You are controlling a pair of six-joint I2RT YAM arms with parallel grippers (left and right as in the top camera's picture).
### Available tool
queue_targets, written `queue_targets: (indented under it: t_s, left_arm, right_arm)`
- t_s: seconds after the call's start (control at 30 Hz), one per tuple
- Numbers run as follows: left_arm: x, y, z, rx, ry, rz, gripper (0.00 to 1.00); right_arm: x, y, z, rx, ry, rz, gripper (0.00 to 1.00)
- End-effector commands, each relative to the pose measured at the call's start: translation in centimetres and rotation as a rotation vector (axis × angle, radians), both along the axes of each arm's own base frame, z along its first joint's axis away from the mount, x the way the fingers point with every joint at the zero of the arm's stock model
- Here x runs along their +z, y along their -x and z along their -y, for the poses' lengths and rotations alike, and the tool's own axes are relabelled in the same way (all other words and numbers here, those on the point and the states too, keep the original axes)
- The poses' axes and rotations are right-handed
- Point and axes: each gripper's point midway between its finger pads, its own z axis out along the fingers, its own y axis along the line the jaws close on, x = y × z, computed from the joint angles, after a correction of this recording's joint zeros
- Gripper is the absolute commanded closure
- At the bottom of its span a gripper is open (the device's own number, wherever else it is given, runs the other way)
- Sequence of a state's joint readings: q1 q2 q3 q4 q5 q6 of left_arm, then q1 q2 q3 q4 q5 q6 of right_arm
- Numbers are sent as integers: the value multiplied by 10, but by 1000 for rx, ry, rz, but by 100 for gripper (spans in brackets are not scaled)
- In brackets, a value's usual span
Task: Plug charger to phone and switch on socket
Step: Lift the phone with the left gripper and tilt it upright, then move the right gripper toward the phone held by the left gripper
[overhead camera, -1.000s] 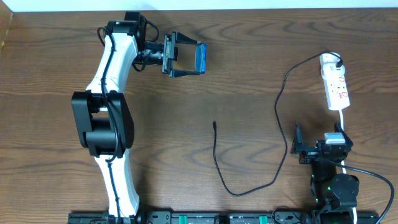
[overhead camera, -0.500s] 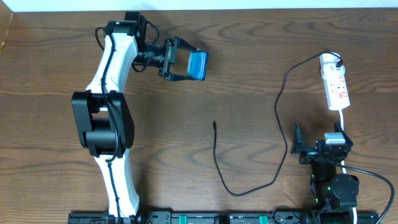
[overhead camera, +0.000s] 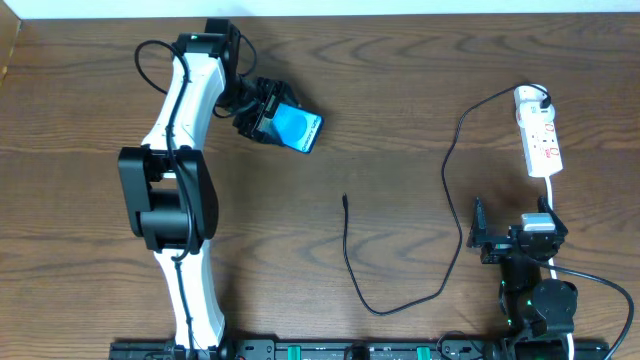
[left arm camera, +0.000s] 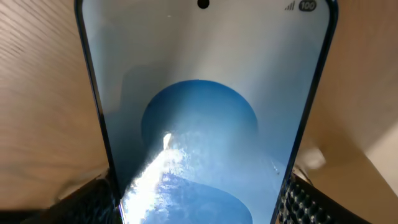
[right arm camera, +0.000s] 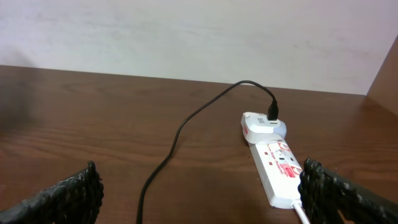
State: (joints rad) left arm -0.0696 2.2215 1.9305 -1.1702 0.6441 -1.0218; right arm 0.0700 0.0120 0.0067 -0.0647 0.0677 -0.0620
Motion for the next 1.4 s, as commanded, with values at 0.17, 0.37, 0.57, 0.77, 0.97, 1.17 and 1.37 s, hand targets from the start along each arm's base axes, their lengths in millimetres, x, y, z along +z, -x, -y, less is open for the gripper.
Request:
queue_targets:
  t_s: [0.17,0.37,0.57,0.77,0.97,1.17,1.37]
  left_arm:
    - [10,-5,-15,5,-139,61,93]
    - [10,-5,-15,5,-139,60,93]
    - [10,-5,-15,5,-139,61,93]
    - [10,-5,-15,5,-136,60,93]
    - [11,-5,-14,8,-127,57,93]
    - [11,-4,-13,8,-127,57,92]
    - [11,-4,-13,10,-126,56,93]
  right_arm:
    - [0,0,1,-6,0,2,1]
    - [2,1,14,-76,80,6,1]
    - [4,1,14,-80,77,16,1]
    - [8,0,5,-29,73,33,1]
    - [21,1,1,-5,41,41,1]
    - [59,-3,-2,10,41,36,1]
    - [89,-30,-23,130,34,-89,1]
